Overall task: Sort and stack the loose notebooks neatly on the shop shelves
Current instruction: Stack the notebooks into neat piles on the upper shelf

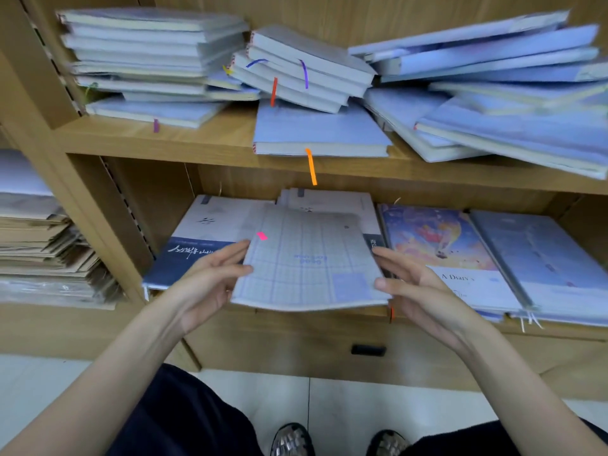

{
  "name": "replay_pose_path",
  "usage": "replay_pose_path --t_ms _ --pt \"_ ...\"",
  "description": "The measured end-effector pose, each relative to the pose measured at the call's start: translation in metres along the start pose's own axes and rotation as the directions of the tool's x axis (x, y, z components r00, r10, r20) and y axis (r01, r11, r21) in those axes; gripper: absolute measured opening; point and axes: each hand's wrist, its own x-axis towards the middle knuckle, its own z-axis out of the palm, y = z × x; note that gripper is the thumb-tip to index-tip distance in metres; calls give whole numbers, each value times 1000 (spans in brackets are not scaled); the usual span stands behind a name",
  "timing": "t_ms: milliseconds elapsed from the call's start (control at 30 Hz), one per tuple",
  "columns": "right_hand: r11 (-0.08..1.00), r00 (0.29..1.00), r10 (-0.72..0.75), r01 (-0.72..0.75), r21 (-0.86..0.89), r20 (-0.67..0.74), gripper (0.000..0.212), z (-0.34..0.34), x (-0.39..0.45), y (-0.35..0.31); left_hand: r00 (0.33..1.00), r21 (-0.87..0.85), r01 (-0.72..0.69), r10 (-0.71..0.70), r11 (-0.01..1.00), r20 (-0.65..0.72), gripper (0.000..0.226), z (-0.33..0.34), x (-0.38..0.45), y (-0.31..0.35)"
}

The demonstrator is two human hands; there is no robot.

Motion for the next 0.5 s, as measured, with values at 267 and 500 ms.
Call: replay_pose_path --t_ms 267,500 --pt "966 993 -119 117 -230 7 43 65 50 -26 981 -70 -115 103 991 -163 55 -46 15 49" --pt "528 958 -115 284 -800 264 47 148 107 15 977 1000 -5 214 23 0 64 -114 30 40"
